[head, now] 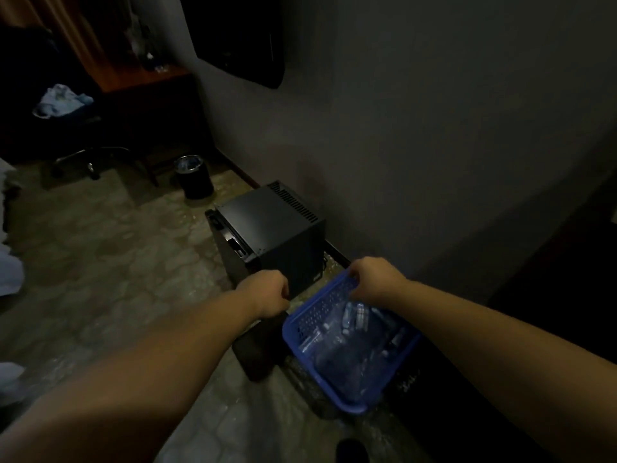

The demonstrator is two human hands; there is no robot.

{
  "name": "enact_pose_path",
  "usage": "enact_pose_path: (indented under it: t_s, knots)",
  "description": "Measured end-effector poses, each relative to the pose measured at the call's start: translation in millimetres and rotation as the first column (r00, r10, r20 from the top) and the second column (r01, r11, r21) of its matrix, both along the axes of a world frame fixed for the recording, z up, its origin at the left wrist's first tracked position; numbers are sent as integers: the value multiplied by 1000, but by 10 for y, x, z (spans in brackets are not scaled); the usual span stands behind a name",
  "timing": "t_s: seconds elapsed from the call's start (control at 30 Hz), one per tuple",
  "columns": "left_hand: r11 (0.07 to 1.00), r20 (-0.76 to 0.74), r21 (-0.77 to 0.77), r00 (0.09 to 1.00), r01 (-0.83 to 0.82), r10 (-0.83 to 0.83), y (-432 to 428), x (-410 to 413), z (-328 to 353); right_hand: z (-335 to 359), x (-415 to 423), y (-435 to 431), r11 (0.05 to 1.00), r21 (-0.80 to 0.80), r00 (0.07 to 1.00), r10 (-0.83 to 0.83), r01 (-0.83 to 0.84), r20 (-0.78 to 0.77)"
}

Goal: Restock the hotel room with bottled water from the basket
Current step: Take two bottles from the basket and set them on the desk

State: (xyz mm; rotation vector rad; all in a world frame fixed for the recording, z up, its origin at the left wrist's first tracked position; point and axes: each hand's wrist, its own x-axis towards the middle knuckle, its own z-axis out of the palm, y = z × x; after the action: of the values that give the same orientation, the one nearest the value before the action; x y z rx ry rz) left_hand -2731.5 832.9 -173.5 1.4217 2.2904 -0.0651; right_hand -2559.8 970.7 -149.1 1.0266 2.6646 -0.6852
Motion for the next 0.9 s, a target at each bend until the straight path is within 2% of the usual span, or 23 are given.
enact_pose_path:
  t_s: [0.17,0.4,0.63,0.8,0.9]
  knots:
    - [998,37,-66,999,22,-20,385,-126,-274,-401,-32,360,998,-52,995,-13,18,94]
    - [988,46,-117,995,96,-91,1087,-338,-346,-613,-166,927,995,-81,992,-54,64,112]
    - [963,76,-156,975,219,-210,1614,-483,-453,-808,-256,1110,982,-128,983,-124,141,132]
    - [914,92,-179,931,365,-354,1946,-758,-613,-943,-364,1124,939,-160,946,-281,306,162]
    - [868,82,-166,883,469,-461,2100,-895,-682,-988,-397,1070,867,-188,885,-439,462,153]
